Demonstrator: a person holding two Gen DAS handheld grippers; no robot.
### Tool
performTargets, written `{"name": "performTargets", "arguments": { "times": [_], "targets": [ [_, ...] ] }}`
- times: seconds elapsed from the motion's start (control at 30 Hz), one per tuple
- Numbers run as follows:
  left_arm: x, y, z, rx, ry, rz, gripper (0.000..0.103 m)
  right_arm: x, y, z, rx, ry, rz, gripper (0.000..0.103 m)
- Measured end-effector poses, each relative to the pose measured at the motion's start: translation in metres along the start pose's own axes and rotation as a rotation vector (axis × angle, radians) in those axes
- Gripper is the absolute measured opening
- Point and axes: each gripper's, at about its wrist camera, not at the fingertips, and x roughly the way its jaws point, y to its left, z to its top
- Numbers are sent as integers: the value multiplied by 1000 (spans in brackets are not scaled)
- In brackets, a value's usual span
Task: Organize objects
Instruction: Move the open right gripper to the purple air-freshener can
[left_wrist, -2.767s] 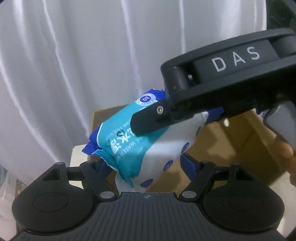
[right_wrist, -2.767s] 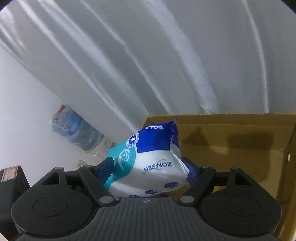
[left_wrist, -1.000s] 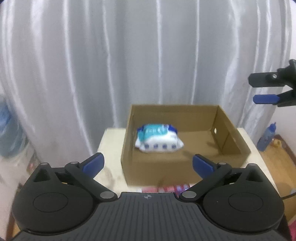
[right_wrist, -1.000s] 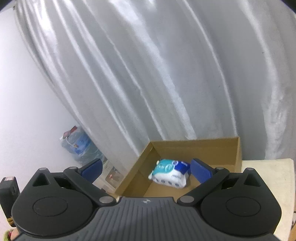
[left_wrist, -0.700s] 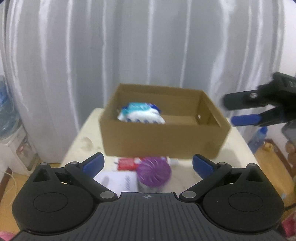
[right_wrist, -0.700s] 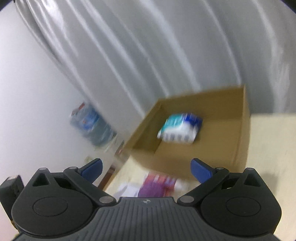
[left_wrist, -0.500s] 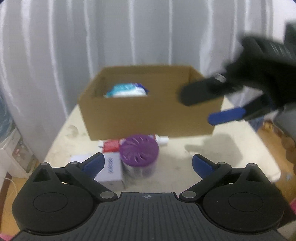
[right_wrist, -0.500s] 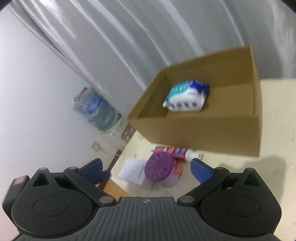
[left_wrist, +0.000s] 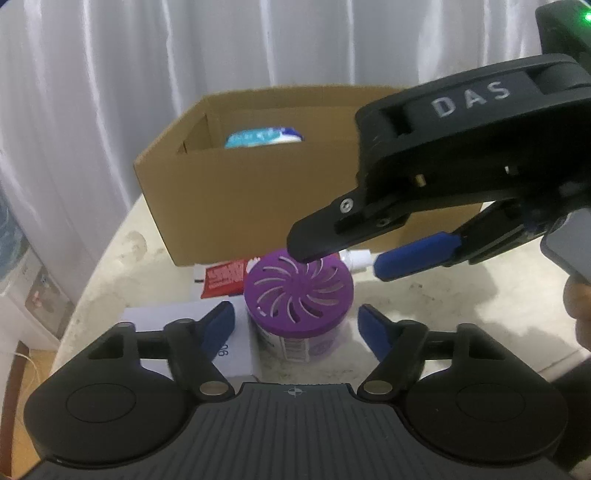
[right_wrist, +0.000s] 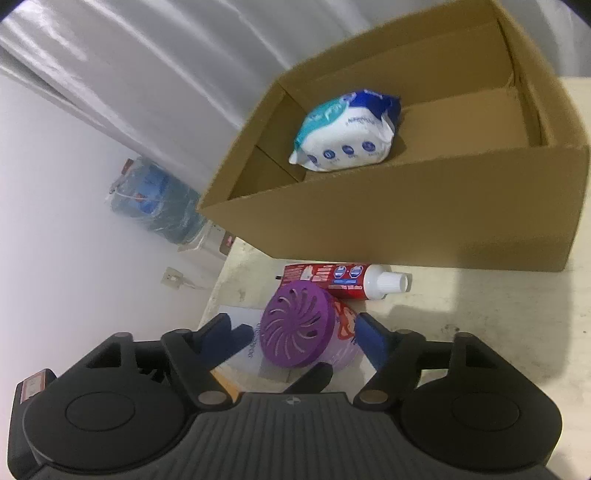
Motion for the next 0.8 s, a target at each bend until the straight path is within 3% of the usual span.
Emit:
{"name": "performTargets", "arguments": {
  "times": [0.4, 0.8],
  "targets": [
    [7, -11, 3, 39, -8, 21, 71, 15, -9, 3, 30, 47, 1, 50],
    [1, -25, 4, 9, 5, -37, 71, -8, -22, -5, 64, 29, -11, 49]
  ]
}}
